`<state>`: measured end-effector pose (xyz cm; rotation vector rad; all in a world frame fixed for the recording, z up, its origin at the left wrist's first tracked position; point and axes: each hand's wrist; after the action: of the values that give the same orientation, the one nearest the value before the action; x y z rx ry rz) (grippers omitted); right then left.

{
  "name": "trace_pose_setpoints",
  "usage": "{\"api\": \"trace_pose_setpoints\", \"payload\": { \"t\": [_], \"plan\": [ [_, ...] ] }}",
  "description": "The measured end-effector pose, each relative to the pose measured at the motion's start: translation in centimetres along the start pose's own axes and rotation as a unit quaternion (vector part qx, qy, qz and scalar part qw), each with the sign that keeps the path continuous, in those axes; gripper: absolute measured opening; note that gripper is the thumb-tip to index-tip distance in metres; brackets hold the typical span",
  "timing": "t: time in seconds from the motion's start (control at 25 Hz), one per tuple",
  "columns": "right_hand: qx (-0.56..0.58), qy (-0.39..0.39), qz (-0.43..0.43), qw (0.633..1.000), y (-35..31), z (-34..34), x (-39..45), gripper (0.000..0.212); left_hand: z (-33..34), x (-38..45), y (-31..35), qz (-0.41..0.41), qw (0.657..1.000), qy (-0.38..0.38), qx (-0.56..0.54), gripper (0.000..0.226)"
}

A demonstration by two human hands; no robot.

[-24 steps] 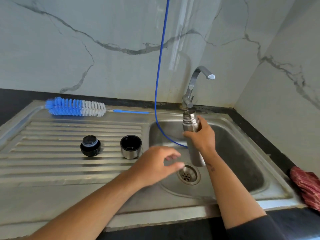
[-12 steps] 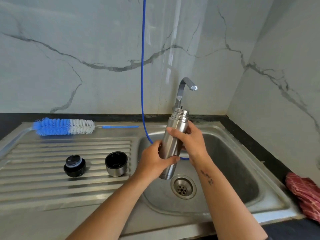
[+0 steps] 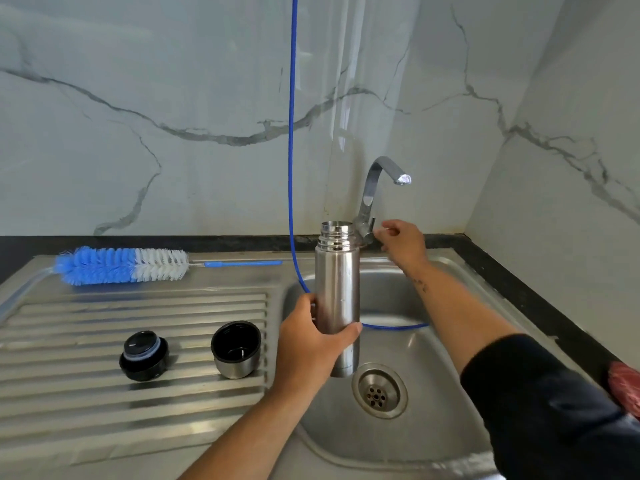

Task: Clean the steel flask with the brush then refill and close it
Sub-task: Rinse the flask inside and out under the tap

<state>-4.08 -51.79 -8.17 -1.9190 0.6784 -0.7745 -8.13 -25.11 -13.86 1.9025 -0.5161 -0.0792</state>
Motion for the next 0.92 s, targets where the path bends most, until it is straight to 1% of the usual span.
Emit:
{"api": "trace_pose_setpoints", "payload": {
  "t": [0.04, 0.08, 0.16, 0.28, 0.4, 0.52, 0.6, 0.68, 0.72, 0.8, 0.92],
  "plan": [
    [-0.007, 0.001, -0.016, 1.0, 0.0, 0.2, 1.1, 0.032, 0.1, 0.1, -0.2, 0.004, 1.0, -0.001, 0.004, 0.053],
    [-0.008, -0.006, -0.03, 0.999, 0.0, 0.3, 2.0, 0.027, 0.2, 0.2, -0.3, 0.009, 1.0, -0.001, 0.007, 0.053],
    [-0.003, -0.036, -0.045, 0.998, -0.2, 0.2, 3.0, 0.017, 0.2, 0.3, -0.5, 0.018, 1.0, 0.002, 0.009, 0.054],
    [-0.046, -0.069, -0.103, 0.991, 0.3, 0.1, 4.4, 0.02, 0.3, 0.4, -0.6, 0.026, 1.0, 0.008, 0.005, 0.054],
    [-0.095, -0.115, -0.154, 0.977, 0.4, 0.6, 5.1, 0.019, 0.4, 0.5, -0.6, 0.031, 0.999, 0.016, 0.002, 0.053],
    [-0.074, -0.146, -0.178, 0.97, 0.4, 1.2, 5.1, 0.017, 0.4, 0.5, -0.6, 0.037, 0.999, 0.017, 0.002, 0.054],
    [-0.054, -0.15, -0.154, 0.975, 0.6, 1.0, 5.0, 0.017, 0.5, 0.5, -0.7, 0.037, 0.999, 0.014, 0.0, 0.055],
    [-0.01, -0.137, -0.103, 0.985, 0.7, 0.3, 4.6, 0.021, 0.4, 0.5, -0.7, 0.037, 0.999, 0.013, 0.002, 0.055],
    [0.013, -0.115, -0.073, 0.991, 0.9, -0.1, 4.3, 0.023, 0.5, 0.5, -0.7, 0.035, 0.999, 0.013, 0.005, 0.056],
    [0.039, -0.046, -0.017, 0.998, 1.0, -0.9, 2.9, 0.023, 0.4, 0.6, -0.7, 0.028, 1.0, 0.011, 0.008, 0.057],
    [0.032, 0.025, 0.06, 0.997, 0.3, -1.6, -1.7, 0.018, 0.2, 0.8, -0.4, 0.007, 1.0, -0.024, 0.007, 0.059]
  ]
}}
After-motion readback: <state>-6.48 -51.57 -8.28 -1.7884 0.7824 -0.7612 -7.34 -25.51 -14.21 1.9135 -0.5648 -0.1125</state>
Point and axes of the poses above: each hand's wrist, its own x-axis towards the middle knuckle, its own z-axis out of the palm, y = z × x, and after that the axes turned 8 degrees about x, right-handed
